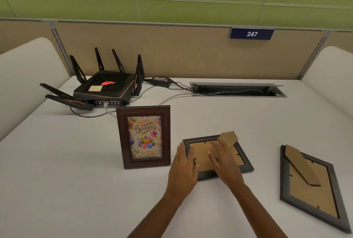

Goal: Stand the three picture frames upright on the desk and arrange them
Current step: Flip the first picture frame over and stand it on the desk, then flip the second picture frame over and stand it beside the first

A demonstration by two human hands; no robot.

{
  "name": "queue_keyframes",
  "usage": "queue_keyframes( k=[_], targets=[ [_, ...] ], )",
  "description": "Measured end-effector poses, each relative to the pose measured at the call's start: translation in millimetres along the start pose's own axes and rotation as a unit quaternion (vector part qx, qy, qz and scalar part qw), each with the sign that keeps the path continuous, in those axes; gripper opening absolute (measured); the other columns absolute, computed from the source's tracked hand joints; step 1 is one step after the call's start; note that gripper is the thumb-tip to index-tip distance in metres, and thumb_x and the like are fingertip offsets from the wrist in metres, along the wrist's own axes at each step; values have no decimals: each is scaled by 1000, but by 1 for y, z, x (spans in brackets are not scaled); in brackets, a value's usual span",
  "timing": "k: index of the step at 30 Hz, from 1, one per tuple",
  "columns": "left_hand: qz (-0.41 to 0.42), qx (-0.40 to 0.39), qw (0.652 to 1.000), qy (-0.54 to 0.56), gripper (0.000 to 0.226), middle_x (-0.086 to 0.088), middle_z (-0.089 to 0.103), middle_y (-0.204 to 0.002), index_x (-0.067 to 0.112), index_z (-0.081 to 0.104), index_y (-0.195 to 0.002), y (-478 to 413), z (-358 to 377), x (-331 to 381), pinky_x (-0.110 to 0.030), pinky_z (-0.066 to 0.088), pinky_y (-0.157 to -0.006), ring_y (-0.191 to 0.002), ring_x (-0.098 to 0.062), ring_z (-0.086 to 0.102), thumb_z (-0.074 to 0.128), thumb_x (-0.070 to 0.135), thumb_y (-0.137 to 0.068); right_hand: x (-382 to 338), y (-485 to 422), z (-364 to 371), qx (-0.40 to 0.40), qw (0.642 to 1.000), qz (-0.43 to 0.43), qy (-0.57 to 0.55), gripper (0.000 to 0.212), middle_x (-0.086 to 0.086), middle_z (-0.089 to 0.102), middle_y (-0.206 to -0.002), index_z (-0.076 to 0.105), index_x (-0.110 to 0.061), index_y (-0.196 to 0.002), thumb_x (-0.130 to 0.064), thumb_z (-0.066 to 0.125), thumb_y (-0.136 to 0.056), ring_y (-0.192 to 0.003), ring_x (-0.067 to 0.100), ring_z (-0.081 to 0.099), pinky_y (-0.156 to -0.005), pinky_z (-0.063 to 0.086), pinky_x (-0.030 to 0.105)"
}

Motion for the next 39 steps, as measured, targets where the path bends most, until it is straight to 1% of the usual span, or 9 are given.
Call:
queue_keyframes(
  k=[3, 5, 10, 14, 25, 28, 31, 35, 39],
  targets=[
    [-107, -79, 991, 34, 61, -26, 18, -152, 8, 19, -143, -5, 19, -2, -38, 31, -113, -142, -35, 20, 42, 34, -93, 13, 1, -5, -12, 997, 14, 81, 58, 11, 21, -151, 34, -15, -134, -48, 26, -88, -142, 25, 14, -114, 18, 39],
    [-147, -114, 982, 28, 61, -22, 12, -154, 11, 10, -145, -7, 28, -4, -37, 25, -116, -143, -32, 14, 32, 39, -95, 25, 1, -7, -28, 988, 32, 146, 55, 10, 17, -153, 27, -17, -137, -46, 25, -91, -143, 26, 8, -115, 12, 45],
    [-153, -92, 984, -24, 53, -15, 37, -144, 10, 18, -143, -16, 29, 2, -34, 37, -103, -128, -26, 39, 25, 36, -97, 49, 7, -15, -16, 979, 80, 187, 48, 9, 15, -154, 25, -19, -138, -36, 34, -94, -143, 30, 6, -113, 11, 56],
    [-197, -69, 974, 87, 50, -17, 53, -126, 9, 24, -141, -21, 25, 10, -40, 45, -96, -117, -30, 47, 29, 31, -97, 57, 9, -21, -14, 983, 96, 158, 50, 18, 14, -153, 25, -18, -139, -35, 38, -93, -140, 41, 12, -113, 19, 50],
    [-419, 0, 825, 380, 41, -18, 46, -139, 5, 38, -134, -37, 17, 5, -42, 34, -109, -127, -36, 41, 28, 13, -95, 62, 9, -25, -71, 986, 72, 129, 51, 21, 13, -152, 20, -21, -141, -34, 37, -94, -139, 34, 18, -110, 26, 46],
    [-458, 6, 787, 413, 34, -29, 55, -120, -7, 50, -116, -39, 21, 3, -47, 43, -100, -114, -42, 50, 33, 11, -92, 63, 9, -27, -78, 990, 63, 102, 50, 21, 13, -152, 20, -22, -141, -32, 37, -95, -140, 33, 15, -111, 23, 45],
    [-455, 11, 753, 476, 19, -14, 55, -76, 3, 55, -81, -38, 18, 5, -35, 47, -67, -73, -29, 55, 39, 5, -91, 65, 8, -30, -83, 993, 58, 53, 49, 17, 11, -153, 19, -25, -141, -34, 35, -95, -141, 30, 12, -113, 19, 44],
    [-424, -10, 758, 495, 23, -8, 54, -82, 4, 50, -113, -41, 14, 17, -29, 46, -61, -69, -17, 52, 40, 3, -92, 67, 15, -37, -90, 996, 25, 7, 50, 9, 0, -156, 16, -32, -140, -42, 32, -94, -142, 29, 13, -114, 17, 45],
    [-415, -11, 745, 521, 32, -14, 54, -98, -1, 44, -125, -44, 7, 30, -33, 49, -70, -90, -26, 52, 41, 4, -93, 69, 26, -46, -117, 991, -57, 31, 60, -1, 2, -156, 15, -35, -139, -56, 35, -87, -143, 18, 7, -116, 4, 48]
  ],
)
Point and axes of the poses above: each hand's wrist, its own y-axis away from the middle knuckle, its own z-axis out of the palm, x = y × z, the point moved 4 cm from there along -y, towards the middle knuckle
